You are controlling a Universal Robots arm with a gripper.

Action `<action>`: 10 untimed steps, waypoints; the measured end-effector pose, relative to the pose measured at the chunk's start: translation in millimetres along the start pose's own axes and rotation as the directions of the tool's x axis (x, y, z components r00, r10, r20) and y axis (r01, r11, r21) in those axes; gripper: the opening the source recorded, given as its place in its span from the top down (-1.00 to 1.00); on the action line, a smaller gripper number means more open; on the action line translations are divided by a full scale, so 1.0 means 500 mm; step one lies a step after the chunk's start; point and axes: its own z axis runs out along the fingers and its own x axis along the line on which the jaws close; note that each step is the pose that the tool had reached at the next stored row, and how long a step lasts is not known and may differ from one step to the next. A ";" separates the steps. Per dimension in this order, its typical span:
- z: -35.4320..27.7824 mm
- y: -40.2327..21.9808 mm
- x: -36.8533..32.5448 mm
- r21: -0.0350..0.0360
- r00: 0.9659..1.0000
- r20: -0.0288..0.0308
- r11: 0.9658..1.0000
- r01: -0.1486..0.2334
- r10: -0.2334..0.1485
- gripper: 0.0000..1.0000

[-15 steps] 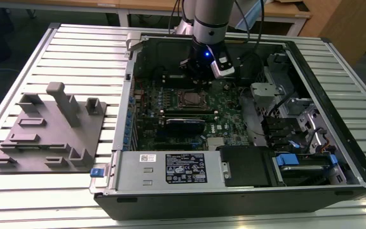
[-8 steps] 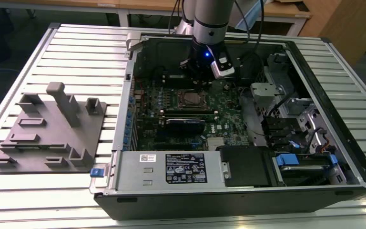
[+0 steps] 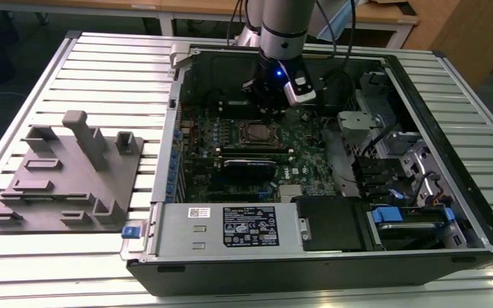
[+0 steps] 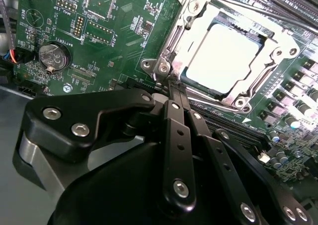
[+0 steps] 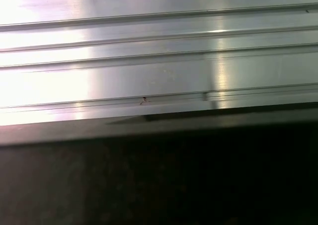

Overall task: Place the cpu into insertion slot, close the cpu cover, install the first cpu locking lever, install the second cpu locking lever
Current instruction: 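Install the first cpu locking lever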

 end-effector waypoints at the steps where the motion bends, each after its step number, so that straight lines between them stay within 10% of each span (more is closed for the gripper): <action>1: 0.000 0.000 0.000 0.000 1.000 0.000 1.000 0.000 0.000 0.80; 10: -0.002 0.000 0.000 0.003 1.000 0.000 1.000 0.000 0.000 0.80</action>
